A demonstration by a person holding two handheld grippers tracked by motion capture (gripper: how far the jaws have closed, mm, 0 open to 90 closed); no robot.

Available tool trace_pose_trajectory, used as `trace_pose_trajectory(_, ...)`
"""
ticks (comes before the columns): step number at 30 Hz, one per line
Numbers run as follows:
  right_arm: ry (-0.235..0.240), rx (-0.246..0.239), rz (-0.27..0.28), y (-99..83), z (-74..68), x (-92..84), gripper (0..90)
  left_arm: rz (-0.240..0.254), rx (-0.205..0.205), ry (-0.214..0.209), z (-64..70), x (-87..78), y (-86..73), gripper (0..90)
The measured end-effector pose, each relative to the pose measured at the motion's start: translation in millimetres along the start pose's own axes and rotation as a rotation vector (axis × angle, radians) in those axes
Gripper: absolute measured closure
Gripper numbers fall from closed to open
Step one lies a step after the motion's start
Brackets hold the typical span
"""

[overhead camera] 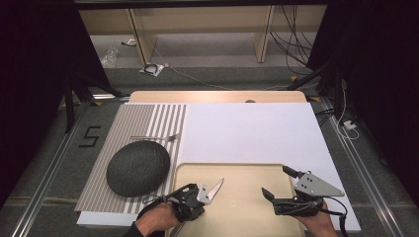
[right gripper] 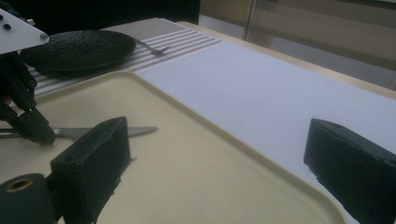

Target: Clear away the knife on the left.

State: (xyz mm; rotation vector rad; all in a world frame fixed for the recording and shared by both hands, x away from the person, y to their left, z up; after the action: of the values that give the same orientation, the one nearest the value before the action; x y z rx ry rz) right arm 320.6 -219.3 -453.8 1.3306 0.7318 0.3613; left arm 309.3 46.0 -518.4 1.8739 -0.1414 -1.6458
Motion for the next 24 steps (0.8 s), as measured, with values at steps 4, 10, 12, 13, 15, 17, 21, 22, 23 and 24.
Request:
trace_pose_trajectory(4,0.0,0.001,0.0,0.0,0.0,-0.1,8.0,0.003,-0.015,0.025,-5.9,-0.9,-2.0,89.3)
trace_pose_trajectory(10,0.001,-0.001,-0.001,-0.1,-0.2,0.0,8.0,0.006,-0.018,0.037,-12.5,-2.7,-5.5,89.4)
trace_pose_trajectory(12,0.0,-0.001,0.0,0.0,-0.1,-0.1,8.1,0.005,-0.021,0.042,-14.3,-3.3,-6.4,89.4)
trace_pose_trajectory(13,0.0,0.0,0.0,0.1,0.0,-0.2,8.0,0.006,-0.023,0.041,-14.9,-3.5,-6.8,89.4)
trace_pose_trajectory(15,0.001,-0.001,0.0,0.0,-0.1,-0.1,8.1,0.006,-0.028,0.046,-16.7,-3.8,-7.5,89.4)
trace_pose_trajectory(17,0.001,-0.001,0.0,0.1,-0.1,-0.1,8.0,0.008,-0.036,0.05,-18.5,-4.1,-8.2,89.3)
trace_pose_trajectory(21,0.0,-0.001,0.001,0.1,0.1,-0.4,8.0,0.0,-0.052,0.074,-22.8,-5.3,-10.3,89.4)
trace_pose_trajectory(22,0.0,-0.002,0.001,0.2,0.1,-0.4,8.0,-0.002,-0.052,0.078,-24.0,-5.7,-10.9,89.4)
trace_pose_trajectory(23,0.0,-0.001,0.001,0.2,0.1,-0.4,8.1,-0.001,-0.06,0.081,-25.7,-6.3,-12.1,89.4)
trace_pose_trajectory(24,0.0,-0.002,0.001,0.2,0.0,-0.4,8.0,-0.005,-0.061,0.085,-26.9,-6.8,-12.9,89.3)
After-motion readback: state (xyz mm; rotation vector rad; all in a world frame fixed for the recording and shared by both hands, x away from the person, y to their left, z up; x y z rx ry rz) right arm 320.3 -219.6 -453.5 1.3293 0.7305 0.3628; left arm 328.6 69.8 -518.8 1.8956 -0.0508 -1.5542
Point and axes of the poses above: each handheld gripper's, and its own axes: x roughly forward along the jaws, y roughly out of its top, z roughly to its right, the point moved 6 cm from there along x, roughly forward along the jaws, and after that the axes turned 6 degrees about z, right-handed, at the moved point
